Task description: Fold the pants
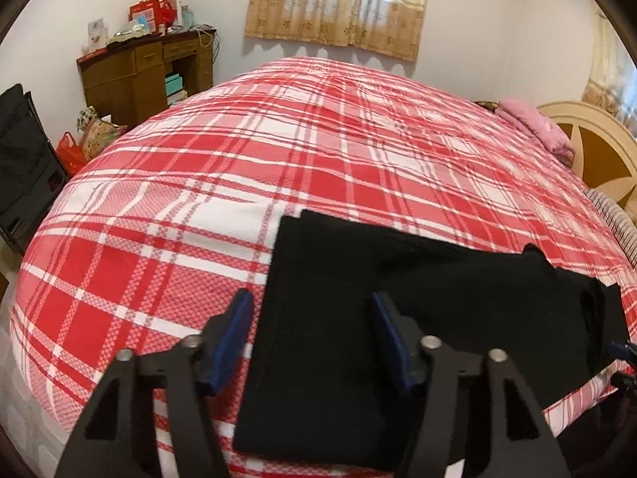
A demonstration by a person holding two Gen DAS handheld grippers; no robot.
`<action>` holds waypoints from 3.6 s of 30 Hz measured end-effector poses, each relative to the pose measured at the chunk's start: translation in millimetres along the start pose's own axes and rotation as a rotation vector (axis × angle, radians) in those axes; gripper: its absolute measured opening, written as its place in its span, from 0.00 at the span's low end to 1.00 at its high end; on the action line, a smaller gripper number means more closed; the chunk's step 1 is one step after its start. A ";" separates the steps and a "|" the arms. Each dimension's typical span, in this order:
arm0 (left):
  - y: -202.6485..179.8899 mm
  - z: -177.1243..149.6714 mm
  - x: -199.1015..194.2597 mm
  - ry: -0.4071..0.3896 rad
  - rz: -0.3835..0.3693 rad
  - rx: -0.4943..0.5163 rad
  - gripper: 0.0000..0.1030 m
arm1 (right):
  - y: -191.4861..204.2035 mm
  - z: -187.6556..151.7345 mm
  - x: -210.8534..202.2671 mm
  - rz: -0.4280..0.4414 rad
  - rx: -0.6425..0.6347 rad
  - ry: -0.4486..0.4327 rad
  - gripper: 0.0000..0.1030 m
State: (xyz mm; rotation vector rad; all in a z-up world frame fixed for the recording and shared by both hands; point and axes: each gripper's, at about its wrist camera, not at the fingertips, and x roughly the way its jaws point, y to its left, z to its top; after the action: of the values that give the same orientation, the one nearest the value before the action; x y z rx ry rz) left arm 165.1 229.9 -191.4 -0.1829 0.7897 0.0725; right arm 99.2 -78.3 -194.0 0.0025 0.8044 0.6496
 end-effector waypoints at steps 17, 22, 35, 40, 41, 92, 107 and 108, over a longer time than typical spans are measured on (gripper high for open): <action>1.7 0.0 -14.8 -0.048 -0.098 -0.082 0.27 | -4.2 0.0 0.2 0.005 0.006 -0.014 0.69; -2.0 6.7 -30.7 -0.101 -0.159 -0.135 0.27 | -6.5 1.2 -0.3 -0.009 0.009 -0.014 0.69; -54.4 27.1 -75.9 -0.143 -0.327 -0.081 0.27 | -27.4 15.2 -25.1 -0.077 0.070 -0.050 0.69; -81.9 33.0 -91.0 -0.158 -0.391 -0.048 0.27 | -40.1 16.3 -43.1 -0.091 0.104 -0.072 0.69; -88.4 34.0 -93.2 -0.159 -0.406 -0.041 0.27 | -42.9 16.5 -46.5 -0.090 0.113 -0.076 0.69; -180.3 -22.9 -3.1 0.019 -0.255 0.134 0.62 | -88.4 21.1 10.2 0.153 0.469 0.035 0.69; -179.9 -25.4 -3.7 0.024 -0.287 0.101 0.62 | -57.5 57.3 -49.4 0.146 0.277 -0.065 0.14; -181.0 -25.0 -3.6 0.024 -0.288 0.102 0.62 | -59.9 59.6 -56.6 0.144 0.273 -0.069 0.14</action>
State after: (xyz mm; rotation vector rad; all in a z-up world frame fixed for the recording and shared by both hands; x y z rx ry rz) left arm 169.1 47.5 -181.3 -0.1998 0.7817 -0.2418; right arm 142.4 -143.1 -128.7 0.3323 0.8256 0.6672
